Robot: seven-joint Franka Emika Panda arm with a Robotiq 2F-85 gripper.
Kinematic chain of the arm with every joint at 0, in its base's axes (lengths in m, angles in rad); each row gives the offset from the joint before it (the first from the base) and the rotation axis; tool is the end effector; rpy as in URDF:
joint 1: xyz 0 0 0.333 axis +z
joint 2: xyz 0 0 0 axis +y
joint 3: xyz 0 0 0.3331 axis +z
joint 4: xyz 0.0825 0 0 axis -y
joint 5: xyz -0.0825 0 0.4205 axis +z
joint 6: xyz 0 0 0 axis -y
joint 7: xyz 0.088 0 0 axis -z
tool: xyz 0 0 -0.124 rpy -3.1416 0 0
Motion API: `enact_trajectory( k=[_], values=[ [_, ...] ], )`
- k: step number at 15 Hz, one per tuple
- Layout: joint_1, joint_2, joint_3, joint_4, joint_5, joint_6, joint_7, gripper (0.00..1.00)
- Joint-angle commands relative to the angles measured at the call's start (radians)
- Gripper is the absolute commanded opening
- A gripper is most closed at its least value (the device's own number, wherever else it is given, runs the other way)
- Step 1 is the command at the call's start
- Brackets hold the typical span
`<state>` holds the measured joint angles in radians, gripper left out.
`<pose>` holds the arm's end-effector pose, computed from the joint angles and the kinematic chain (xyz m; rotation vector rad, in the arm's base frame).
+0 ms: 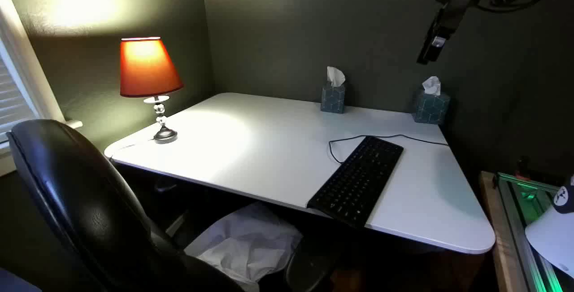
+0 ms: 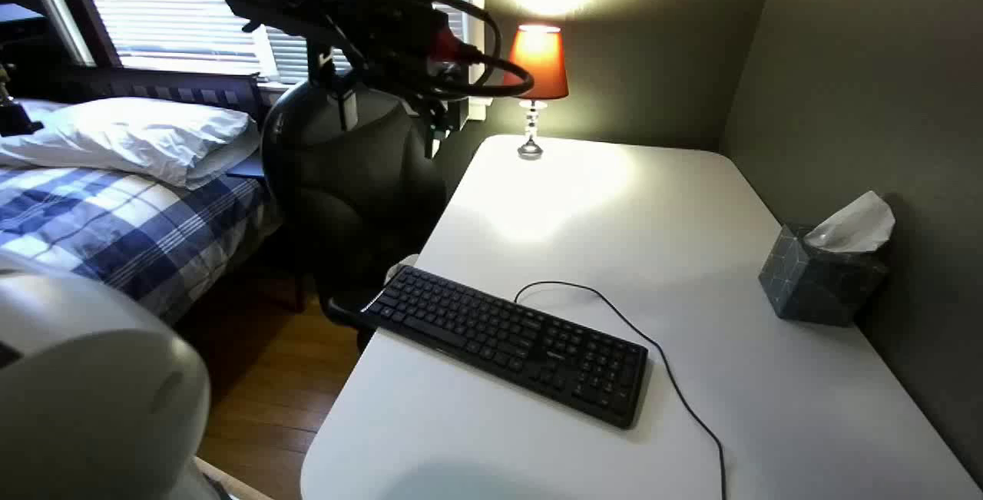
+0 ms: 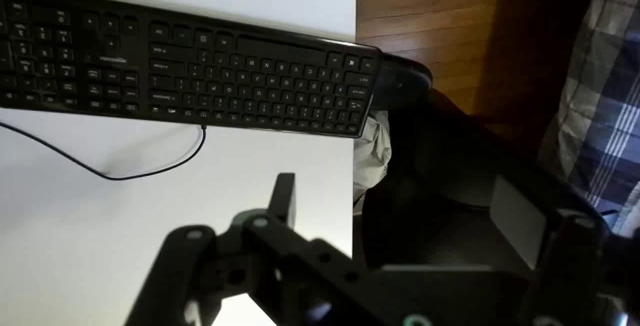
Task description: Press a key on the keyboard
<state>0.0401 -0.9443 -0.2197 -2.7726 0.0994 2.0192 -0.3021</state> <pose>0.3150 -0.0437 0.4588 -2.8835 -0.2323 -0.3284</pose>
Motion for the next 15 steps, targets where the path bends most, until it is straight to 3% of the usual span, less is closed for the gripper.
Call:
enact_trajectory(
  k=[1,7,11,15],
  values=[
    [-0.008,0.003,0.007,-0.014,0.007,-0.011,-0.006,1.00],
    [-0.009,0.018,0.008,-0.051,0.008,-0.011,-0.006,1.00],
    [-0.040,0.213,-0.027,0.069,0.086,0.058,0.109,1.00],
    [-0.055,0.375,-0.013,0.117,0.097,0.222,0.137,1.00]
  ],
)
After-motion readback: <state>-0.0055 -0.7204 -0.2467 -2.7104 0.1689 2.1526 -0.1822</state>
